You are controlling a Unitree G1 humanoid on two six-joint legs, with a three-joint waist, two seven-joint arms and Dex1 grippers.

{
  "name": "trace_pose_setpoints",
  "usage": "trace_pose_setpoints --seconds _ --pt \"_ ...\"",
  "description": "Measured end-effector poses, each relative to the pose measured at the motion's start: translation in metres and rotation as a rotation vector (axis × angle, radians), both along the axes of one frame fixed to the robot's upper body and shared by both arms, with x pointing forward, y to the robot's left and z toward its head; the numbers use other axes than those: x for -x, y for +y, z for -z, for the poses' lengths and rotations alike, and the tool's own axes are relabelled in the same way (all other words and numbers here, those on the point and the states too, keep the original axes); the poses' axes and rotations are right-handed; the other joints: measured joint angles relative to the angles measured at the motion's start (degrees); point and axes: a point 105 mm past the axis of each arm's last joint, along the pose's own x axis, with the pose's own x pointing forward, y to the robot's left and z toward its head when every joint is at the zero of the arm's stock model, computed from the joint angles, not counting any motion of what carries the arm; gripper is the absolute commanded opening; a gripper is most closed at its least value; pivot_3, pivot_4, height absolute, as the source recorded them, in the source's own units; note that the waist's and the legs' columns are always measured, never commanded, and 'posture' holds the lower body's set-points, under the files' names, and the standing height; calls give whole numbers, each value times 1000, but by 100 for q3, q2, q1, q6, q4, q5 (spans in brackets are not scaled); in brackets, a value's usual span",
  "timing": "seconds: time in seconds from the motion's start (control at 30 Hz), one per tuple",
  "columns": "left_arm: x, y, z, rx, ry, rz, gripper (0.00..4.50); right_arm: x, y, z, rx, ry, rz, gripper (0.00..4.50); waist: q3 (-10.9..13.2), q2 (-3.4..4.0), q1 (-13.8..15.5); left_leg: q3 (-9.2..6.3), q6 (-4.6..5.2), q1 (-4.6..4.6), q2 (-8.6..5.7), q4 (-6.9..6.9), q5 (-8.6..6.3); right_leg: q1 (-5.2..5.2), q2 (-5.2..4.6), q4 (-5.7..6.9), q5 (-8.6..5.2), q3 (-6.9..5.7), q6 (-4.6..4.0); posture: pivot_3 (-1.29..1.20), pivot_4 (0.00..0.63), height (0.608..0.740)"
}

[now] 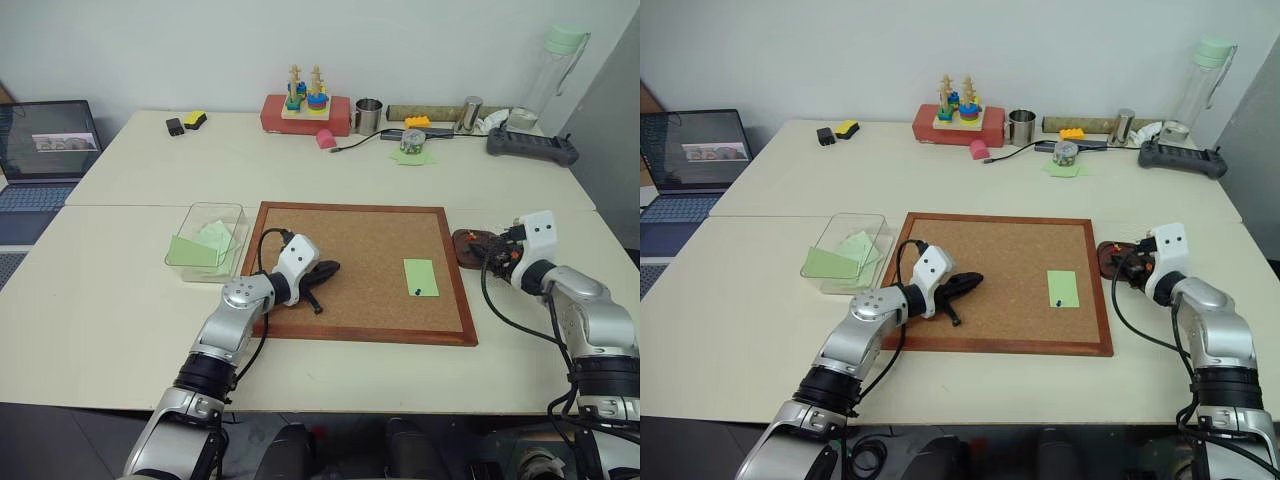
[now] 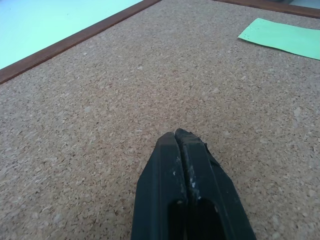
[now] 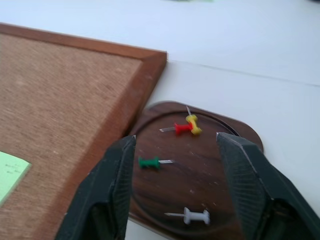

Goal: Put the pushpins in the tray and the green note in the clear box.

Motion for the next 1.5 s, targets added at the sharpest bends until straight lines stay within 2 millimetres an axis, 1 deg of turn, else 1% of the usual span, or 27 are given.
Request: trace_pose_setpoints --seconds 0.03,0.07,0.13,0.2,0.23,0.3,0.37,0.47,0.6,0.73,0.77,0.8,0.93,1.17,1.2,1.5 --pt "0 0 0 0 0 0 0 2 4 -7 -7 -25 -30 2612 0 0 0 -1 0 -1 0 0 0 0 0 0 0 -1 0 0 150 740" --pt "0 -1 0 0 0 3 0 8 11 -15 0 -53 -89 2612 0 0 9 -4 0 -2 -1 -1 0 1 0 -1 -1 -4 1 0 150 740" --pt "1 -1 0 1 0 5 0 23 25 -19 53 -67 -216 2612 0 0 17 -9 0 -3 1 -1 -1 4 1 -8 -3 -8 5 0 150 740" --pt "1 -1 0 0 1 7 0 42 42 -11 120 -40 -358 2612 0 0 10 -7 0 -3 1 -1 -1 5 0 -10 -4 -7 7 0 150 740" --pt "1 0 0 -2 1 3 0 52 55 -4 133 -16 -436 2612 0 0 4 -5 0 -2 -1 2 0 6 0 -9 -4 -5 7 0 150 740" --pt "0 0 0 -2 2 2 0 62 66 5 153 18 -512 2612 0 0 4 -6 0 -1 -1 2 0 6 -1 -9 -4 -5 7 0 150 740" --pt "0 1 0 -1 3 0 0 69 77 12 163 43 -573 2612 1 -1 4 -5 0 -1 -1 4 0 6 0 -9 -5 -4 8 0 150 740" --pt "1 0 1 -1 4 2 0 70 84 19 175 51 -598 2612 1 -2 5 -7 0 -1 -1 4 0 6 0 -10 -5 -5 8 0 150 740" --pt "1 -1 0 0 4 5 0 64 85 36 184 82 -590 2612 1 -2 5 -8 0 -1 -2 3 0 6 -1 -10 -4 -6 7 0 150 740" --pt "1 -1 0 0 5 4 0 58 81 45 188 90 -570 2612 1 -2 5 -8 0 -1 -2 2 0 5 -1 -9 -4 -5 6 0 150 740" --pt "1 -1 1 0 6 3 0 57 80 46 192 91 -569 2239 0 -2 5 -8 0 0 -2 2 0 5 -1 -9 -4 -6 6 0 150 740" --pt "1 -1 0 0 7 3 0 57 81 48 196 91 -570 2175 0 -2 5 -9 0 -1 -2 2 0 5 -1 -9 -4 -6 6 0 150 740" --pt "1 -1 0 0 9 2 0 56 82 48 194 84 -581 1275 0 -2 4 -9 0 -1 -2 2 0 5 -1 -9 -4 -5 6 0 150 740" --pt "2 -1 0 1 8 2 0 59 86 46 154 88 -612 98 1 -2 5 -9 0 -1 -2 1 0 5 -1 -10 -4 -6 6 0 150 740" --pt "3 -1 0 1 7 2 0 59 86 46 147 92 -608 47 0 -2 5 -9 -1 -1 -2 1 0 5 -1 -10 -4 -5 6 0 150 740" --pt "4 -1 1 2 8 6 0 62 85 43 128 118 -615 47 1 -1 5 -9 0 -2 -2 1 0 3 -1 -9 -4 -6 6 0 150 740"
